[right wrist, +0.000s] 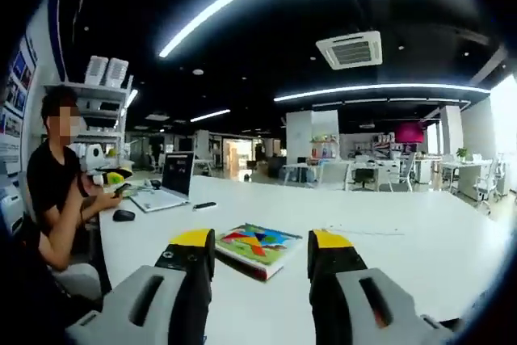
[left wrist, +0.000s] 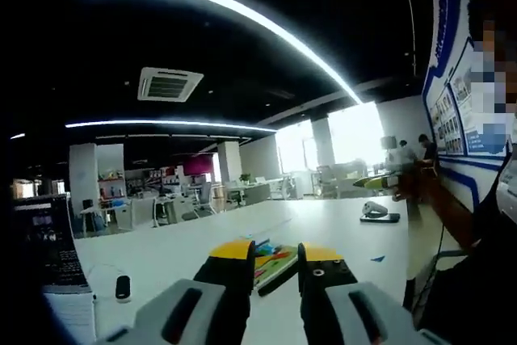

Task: Pick up the tangram pieces one by one and place each piece onto its matching region on the pattern sheet, fitting the shapes together until the outline on the sheet is completely filled by the tangram pieces

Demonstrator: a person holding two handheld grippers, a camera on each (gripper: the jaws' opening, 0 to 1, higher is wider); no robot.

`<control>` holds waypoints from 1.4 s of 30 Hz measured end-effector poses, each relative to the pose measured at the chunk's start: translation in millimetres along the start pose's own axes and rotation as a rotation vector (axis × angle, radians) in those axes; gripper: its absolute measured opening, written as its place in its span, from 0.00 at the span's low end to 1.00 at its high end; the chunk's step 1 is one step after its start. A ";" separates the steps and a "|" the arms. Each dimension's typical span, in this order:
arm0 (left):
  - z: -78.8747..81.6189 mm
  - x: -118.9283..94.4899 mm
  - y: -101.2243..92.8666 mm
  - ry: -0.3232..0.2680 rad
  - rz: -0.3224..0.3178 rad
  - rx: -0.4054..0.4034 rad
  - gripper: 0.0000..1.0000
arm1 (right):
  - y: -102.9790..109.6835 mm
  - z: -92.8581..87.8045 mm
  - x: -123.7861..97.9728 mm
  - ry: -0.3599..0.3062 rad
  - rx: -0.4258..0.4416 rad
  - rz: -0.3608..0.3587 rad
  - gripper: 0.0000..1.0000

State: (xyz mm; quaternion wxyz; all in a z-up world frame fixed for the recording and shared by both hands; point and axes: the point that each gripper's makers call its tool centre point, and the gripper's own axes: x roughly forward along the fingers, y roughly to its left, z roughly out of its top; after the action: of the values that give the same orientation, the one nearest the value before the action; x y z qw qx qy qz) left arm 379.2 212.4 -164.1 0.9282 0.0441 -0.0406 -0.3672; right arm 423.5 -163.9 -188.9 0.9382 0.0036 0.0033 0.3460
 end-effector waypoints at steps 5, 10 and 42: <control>1.2 -2.8 4.5 -0.002 0.012 -0.010 0.23 | 3.3 -27.3 14.4 0.109 -0.072 -0.010 0.45; -0.9 0.8 0.4 0.011 -0.009 -0.004 0.23 | 10.6 -23.4 11.6 0.124 -0.128 -0.009 0.45; -5.8 7.9 -12.1 0.040 -0.033 0.008 0.23 | 21.2 83.2 -45.2 -0.212 -0.093 -0.093 0.51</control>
State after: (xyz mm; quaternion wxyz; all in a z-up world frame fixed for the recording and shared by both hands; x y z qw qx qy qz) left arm 377.3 198.4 -170.9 0.9224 0.0558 -0.0230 -0.3815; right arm 376.1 -177.5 -105.4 0.9475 -0.0033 -0.1119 0.2995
